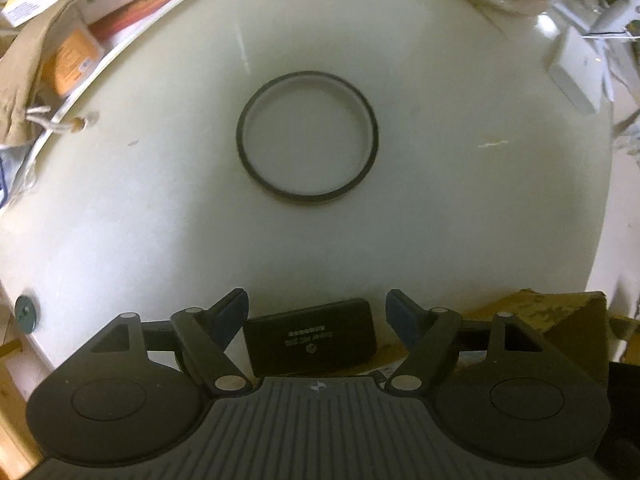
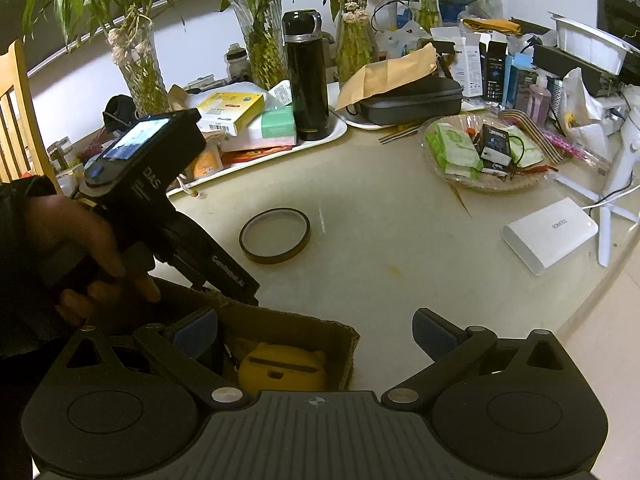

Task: Organize rigid objects
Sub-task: 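Lower the left tool and grasp the small black box on the table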

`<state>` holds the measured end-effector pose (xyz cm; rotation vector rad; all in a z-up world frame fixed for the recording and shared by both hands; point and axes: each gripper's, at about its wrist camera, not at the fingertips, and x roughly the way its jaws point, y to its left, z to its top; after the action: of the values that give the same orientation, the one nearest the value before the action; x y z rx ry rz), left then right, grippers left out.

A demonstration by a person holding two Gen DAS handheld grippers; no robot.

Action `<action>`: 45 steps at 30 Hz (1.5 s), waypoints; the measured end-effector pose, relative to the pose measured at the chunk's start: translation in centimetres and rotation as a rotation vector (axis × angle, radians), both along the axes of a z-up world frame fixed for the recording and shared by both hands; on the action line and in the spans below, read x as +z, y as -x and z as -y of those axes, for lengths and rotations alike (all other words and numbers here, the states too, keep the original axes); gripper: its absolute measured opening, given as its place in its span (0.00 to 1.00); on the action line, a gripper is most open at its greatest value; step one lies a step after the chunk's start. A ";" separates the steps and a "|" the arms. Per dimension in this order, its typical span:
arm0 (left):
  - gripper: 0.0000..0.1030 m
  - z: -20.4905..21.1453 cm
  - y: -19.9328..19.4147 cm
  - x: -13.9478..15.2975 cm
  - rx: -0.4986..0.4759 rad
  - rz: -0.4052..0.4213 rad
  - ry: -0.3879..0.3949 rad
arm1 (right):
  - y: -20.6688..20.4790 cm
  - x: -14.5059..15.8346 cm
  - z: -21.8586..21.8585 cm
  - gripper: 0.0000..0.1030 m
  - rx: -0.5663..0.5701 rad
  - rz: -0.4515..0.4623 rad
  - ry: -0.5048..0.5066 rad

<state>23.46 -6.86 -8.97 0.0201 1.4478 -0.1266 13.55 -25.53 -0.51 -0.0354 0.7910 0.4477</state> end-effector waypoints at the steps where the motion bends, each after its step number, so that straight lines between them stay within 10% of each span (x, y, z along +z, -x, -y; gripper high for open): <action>1: 0.73 0.0 0.1 -0.1 0.007 -0.003 -0.012 | 0.0 0.0 0.0 1.00 -0.001 0.000 0.000; 10: 0.65 -1.2 0.6 -0.2 0.094 0.018 -0.014 | 0.2 0.0 -0.2 1.00 -0.001 0.006 0.008; 13: 0.27 -1.7 1.0 0.3 0.101 0.058 -0.030 | 0.2 0.0 -0.2 1.00 -0.005 0.004 0.008; 16: 0.19 -2.5 1.2 0.5 0.111 0.051 0.029 | 0.0 0.0 -0.1 1.00 -0.009 0.001 0.006; 23: 0.20 -2.9 1.3 2.0 0.090 0.069 0.063 | 0.0 0.0 -0.2 1.00 -0.013 0.002 0.008; 28: 0.68 -3.7 0.6 2.6 0.061 0.067 0.057 | 0.1 0.0 -0.3 1.00 -0.005 0.008 0.016; 31: 0.77 -4.3 -0.1 2.4 0.085 0.034 0.022 | 0.2 0.0 -0.2 1.00 -0.009 0.008 0.008; 42: 0.80 -4.2 -0.6 -0.1 0.173 -0.075 -0.002 | 0.2 0.1 0.0 1.00 -0.013 0.009 0.002; 45: 0.66 -4.4 -0.2 0.3 0.200 -0.055 -0.026 | 0.2 0.1 0.1 1.00 -0.015 0.008 0.001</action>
<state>23.63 -2.50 -8.68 -0.1075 1.4974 0.0560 13.34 -25.58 -0.40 -0.0320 0.7835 0.4331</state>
